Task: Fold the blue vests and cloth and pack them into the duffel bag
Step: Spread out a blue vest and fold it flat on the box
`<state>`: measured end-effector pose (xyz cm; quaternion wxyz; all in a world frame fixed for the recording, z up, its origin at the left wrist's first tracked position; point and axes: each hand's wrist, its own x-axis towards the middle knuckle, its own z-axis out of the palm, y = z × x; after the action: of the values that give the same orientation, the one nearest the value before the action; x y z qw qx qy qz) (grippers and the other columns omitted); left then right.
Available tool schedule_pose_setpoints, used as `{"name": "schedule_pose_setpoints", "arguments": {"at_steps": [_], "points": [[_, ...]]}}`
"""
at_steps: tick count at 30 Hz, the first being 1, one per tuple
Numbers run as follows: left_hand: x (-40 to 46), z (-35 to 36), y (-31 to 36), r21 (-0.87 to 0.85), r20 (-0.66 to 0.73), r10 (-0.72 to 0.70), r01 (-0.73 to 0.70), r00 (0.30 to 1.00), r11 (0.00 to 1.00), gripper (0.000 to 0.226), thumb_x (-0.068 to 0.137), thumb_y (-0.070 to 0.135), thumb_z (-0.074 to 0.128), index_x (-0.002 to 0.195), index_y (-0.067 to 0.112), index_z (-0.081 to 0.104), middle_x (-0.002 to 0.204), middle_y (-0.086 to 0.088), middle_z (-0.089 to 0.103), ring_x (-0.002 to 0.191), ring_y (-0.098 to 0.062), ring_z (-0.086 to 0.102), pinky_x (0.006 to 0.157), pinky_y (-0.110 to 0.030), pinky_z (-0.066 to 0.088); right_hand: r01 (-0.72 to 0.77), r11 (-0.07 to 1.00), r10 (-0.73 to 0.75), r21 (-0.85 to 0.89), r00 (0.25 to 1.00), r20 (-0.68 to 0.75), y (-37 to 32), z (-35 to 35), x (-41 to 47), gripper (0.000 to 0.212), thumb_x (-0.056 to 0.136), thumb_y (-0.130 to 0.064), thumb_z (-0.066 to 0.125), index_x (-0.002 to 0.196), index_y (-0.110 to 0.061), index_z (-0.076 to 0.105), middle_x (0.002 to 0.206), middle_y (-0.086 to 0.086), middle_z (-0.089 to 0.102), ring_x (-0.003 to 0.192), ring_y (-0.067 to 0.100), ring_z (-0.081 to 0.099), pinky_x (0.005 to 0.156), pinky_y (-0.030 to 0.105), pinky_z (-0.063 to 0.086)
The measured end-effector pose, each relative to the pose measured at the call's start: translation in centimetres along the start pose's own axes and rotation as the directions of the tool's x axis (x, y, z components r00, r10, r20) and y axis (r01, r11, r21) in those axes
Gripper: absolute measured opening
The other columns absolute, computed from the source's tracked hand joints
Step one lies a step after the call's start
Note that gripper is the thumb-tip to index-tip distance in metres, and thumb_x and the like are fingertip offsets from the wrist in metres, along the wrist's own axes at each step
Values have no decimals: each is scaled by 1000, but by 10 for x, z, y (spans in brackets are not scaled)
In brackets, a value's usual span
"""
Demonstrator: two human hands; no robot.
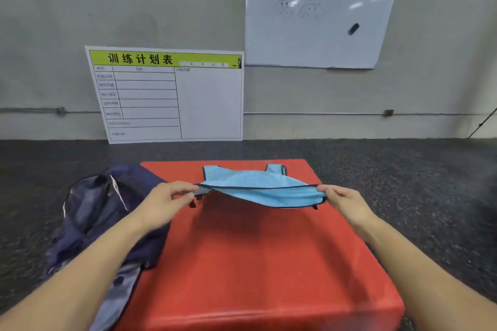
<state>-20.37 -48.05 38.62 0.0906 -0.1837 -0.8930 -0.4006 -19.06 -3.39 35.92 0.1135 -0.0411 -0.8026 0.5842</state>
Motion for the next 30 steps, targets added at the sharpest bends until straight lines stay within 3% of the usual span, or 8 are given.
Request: {"name": "schedule_pose_setpoints", "arguments": {"at_steps": [9,14,17,19,21,24,28,30], "points": [[-109,74,-55,34,191,-155,152,969,988,17,93,19,72,83,29,81,87,14,77,85,-4,71,88,-38,55,-398,914,389,80,915,109,103,7,-89,25,107,-12,50,118,-3,71,112,15,75,106,25,70,100,34,48],[-127,75,-54,109,230,-269,249,935,962,26,94,35,69,73,25,79,69,5,74,68,-16,71,71,-35,54,-498,867,489,-8,848,207,97,4,-109,23,106,-16,54,118,-7,71,113,9,76,103,26,74,79,27,60],[-122,68,-52,153,295,-316,281,902,947,40,97,43,62,69,17,75,65,1,73,49,-19,67,56,-25,51,-495,856,518,-152,817,255,86,1,-108,22,105,-19,56,113,-10,74,109,6,75,77,23,75,72,33,62],[-112,68,-54,205,226,-290,246,930,948,40,97,43,61,67,17,72,66,6,72,44,-17,64,54,-25,50,-391,864,461,-318,868,185,80,4,-99,25,102,-29,61,90,-17,78,80,0,72,56,17,65,59,31,56],[-95,74,-59,211,109,-250,223,962,952,34,93,44,61,71,20,70,65,9,68,53,-12,66,62,-29,53,-177,757,260,-629,965,42,76,13,-83,47,98,-45,62,56,-22,63,52,-7,59,51,16,59,53,29,43],[-65,100,-65,233,35,-193,180,980,956,31,86,54,48,89,33,71,88,15,72,83,-7,67,83,-35,55,30,609,-24,-792,1000,19,72,53,-64,54,94,-52,61,54,-18,46,57,-4,54,57,11,52,51,30,32],[-21,159,-74,289,101,-70,38,992,956,61,92,51,31,140,22,56,146,6,54,136,-15,49,114,-29,33,300,672,-125,-677,947,296,87,125,-32,15,98,-40,60,102,-30,70,115,-12,62,107,11,61,81,31,50],[-5,190,-83,369,150,-15,-42,989,929,72,94,51,23,149,11,47,156,-5,44,147,-24,36,121,-34,25,298,700,-82,-649,936,341,105,158,-16,35,103,-38,53,136,-31,59,150,-8,46,139,13,43,106,36,45]]}}
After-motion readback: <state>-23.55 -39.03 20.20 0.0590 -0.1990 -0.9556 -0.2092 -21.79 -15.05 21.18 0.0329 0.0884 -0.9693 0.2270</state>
